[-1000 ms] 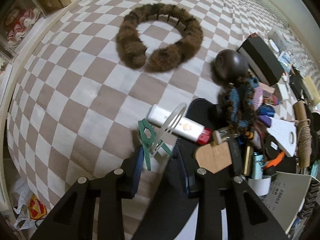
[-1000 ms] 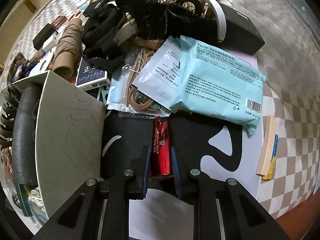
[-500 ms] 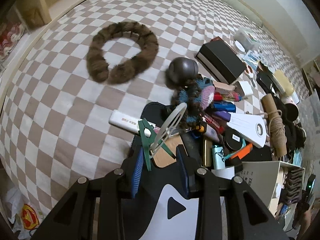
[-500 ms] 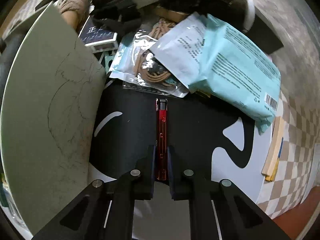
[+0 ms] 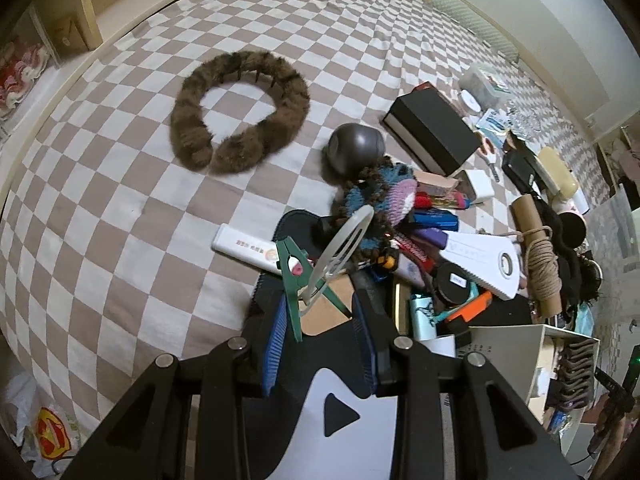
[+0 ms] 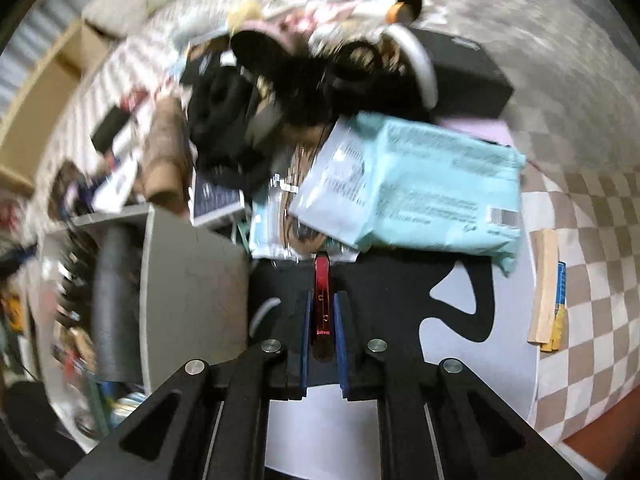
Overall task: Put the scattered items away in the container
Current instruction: 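Lift the red lipstick with the right tool while the left tool carries the clothespin over the white box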
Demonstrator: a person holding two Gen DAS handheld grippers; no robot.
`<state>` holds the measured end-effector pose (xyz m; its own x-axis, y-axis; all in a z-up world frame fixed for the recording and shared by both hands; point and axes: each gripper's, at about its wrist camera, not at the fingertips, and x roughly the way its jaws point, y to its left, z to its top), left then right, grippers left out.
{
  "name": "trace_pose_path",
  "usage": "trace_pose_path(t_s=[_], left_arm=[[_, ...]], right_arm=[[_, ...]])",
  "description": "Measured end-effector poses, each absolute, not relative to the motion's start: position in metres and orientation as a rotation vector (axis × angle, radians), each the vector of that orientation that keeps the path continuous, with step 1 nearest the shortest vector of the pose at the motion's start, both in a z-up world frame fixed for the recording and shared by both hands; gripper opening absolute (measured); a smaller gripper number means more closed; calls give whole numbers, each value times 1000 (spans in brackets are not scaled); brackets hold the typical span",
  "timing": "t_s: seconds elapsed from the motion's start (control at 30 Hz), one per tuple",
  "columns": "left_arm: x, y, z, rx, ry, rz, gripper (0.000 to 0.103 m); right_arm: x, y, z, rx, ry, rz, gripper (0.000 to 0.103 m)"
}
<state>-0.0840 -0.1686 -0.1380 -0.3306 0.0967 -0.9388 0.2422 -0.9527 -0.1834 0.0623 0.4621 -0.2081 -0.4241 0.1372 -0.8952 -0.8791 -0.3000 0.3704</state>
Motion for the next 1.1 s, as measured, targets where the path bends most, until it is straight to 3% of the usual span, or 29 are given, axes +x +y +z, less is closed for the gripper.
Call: trace_pose_path(t_s=[0.37, 0.9, 1.1], left_arm=[[-80, -146, -124, 1770, 448, -2527, 33], [-75, -89, -84, 1771, 478, -2746, 33], [-70, -58, -74, 1810, 429, -2828, 33]], right_arm=[[79, 451, -199, -998, 1201, 1811, 12], [149, 447, -134, -587, 1376, 1921, 12], [130, 448, -114, -456, 1440, 2015, 12]])
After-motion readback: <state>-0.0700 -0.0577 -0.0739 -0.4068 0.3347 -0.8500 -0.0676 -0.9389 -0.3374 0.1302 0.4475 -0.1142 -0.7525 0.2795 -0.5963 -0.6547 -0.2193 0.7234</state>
